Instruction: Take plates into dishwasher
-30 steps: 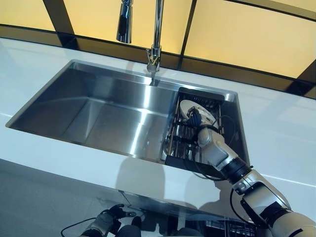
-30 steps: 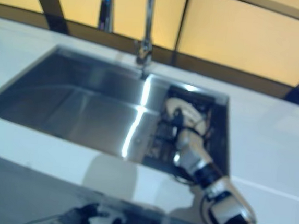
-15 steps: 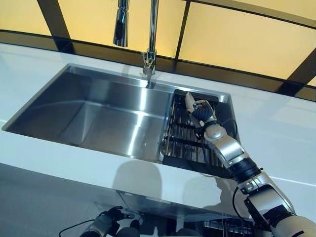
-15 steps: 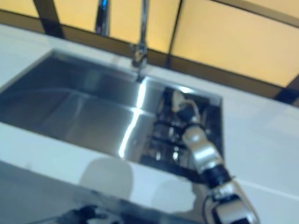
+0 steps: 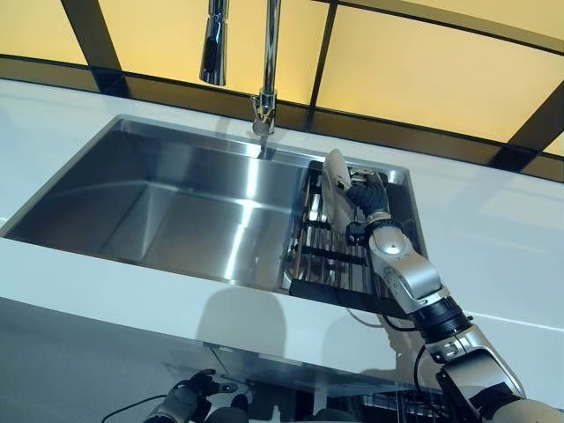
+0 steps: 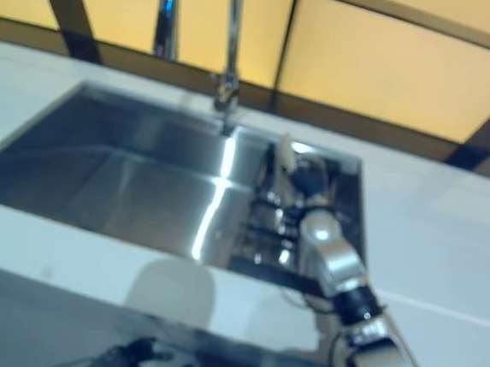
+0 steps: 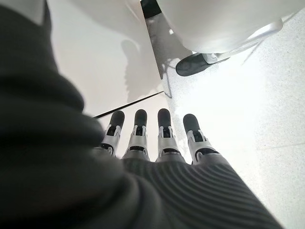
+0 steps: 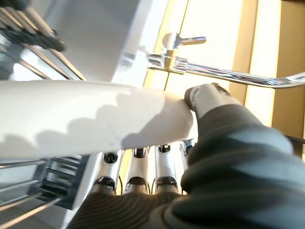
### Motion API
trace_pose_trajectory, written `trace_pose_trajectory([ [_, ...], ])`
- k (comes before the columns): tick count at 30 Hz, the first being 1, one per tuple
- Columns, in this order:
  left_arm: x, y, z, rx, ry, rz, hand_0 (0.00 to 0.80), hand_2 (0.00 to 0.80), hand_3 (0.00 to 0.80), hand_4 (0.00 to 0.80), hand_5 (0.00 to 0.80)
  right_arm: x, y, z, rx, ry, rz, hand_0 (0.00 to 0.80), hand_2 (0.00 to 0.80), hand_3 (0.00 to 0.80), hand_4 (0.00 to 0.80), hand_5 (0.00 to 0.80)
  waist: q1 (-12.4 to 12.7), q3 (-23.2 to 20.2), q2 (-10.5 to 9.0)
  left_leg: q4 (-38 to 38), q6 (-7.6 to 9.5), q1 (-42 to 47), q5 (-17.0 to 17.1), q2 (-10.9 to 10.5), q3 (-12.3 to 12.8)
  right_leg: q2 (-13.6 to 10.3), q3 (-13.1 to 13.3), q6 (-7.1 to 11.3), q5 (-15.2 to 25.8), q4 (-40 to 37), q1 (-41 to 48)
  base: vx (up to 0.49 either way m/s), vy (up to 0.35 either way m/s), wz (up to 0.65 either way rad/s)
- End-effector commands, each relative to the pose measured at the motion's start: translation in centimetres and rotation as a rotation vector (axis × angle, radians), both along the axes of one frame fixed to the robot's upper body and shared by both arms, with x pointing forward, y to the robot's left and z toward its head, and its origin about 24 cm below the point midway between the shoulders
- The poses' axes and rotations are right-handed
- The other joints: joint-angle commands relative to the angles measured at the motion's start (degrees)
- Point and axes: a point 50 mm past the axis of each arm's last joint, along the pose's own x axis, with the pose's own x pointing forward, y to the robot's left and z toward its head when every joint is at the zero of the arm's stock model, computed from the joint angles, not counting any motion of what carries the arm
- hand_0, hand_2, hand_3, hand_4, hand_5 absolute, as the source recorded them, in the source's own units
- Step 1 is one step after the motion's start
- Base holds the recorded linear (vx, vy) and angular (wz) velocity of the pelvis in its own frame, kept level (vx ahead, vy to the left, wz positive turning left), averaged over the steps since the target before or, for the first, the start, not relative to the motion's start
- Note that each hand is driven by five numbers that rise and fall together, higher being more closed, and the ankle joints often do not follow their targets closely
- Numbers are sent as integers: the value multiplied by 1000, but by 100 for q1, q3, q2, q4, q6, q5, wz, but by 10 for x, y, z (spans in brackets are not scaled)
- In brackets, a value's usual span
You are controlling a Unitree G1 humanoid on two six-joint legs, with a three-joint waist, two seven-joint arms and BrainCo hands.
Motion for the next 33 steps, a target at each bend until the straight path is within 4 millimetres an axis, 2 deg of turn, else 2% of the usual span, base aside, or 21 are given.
trace_pose_trajectory([
  [1, -6, -7, -5, 10, 21, -49, 0, 0, 0, 0, 0, -12, -11, 66, 75, -317, 12, 800, 800, 800, 800, 800, 30, -49, 244, -124, 377, 24, -111, -69, 460, -210, 95, 471, -326, 532, 91, -4, 24, -6],
  [12, -15, -2, -7, 7, 24, -33, 0, 0, 0, 0, 0, -33, -33, 102, 7, -503, 21, 800, 800, 800, 800, 800, -135, -82, 196, -103, 416, 41, -168, -114, 551, -214, 254, 524, -208, 578, 1, -10, 42, -8],
  [20, -30, 12, -8, 32, 66, -26, 0, 0, 0, 0, 0, -51, -72, 118, -19, -563, -36, 800, 800, 800, 800, 800, -374, -118, 49, -212, 402, 131, -193, -118, 718, -242, 397, 661, 196, 577, -196, -2, 57, -25],
  [23, -38, 18, -9, 49, 88, -14, 0, 0, 0, 0, 0, -57, -84, 120, -18, -568, -48, 800, 800, 800, 800, 800, -488, -85, -19, -249, 354, 246, -234, -85, 921, -341, 285, 775, 575, 591, -444, 17, 16, -44],
  [25, -42, 24, -9, 63, 102, -8, 0, 0, 0, 0, 0, -61, -91, 120, -18, -572, -60, 800, 800, 800, 800, 800, -587, -39, -35, -302, 346, 325, -211, -14, 1077, -354, 214, 805, 641, 706, -576, -12, 10, -40],
  [29, -40, 33, -7, 82, 114, 6, 0, 0, 0, 0, 0, -67, -104, 122, -21, -572, -82, 800, 800, 800, 800, 800, -700, -43, -82, -435, 352, 342, -102, 100, 1499, -543, -64, 824, 715, 1021, -568, -65, 7, -48],
  [33, -33, 35, -4, 87, 105, 8, 0, 0, 0, 0, 0, -72, -119, 121, -29, -571, -123, 800, 800, 800, 800, 800, -734, -136, -87, -440, 363, 245, -60, 243, 1845, -732, -194, 773, 552, 1300, -323, -110, -42, -56],
])
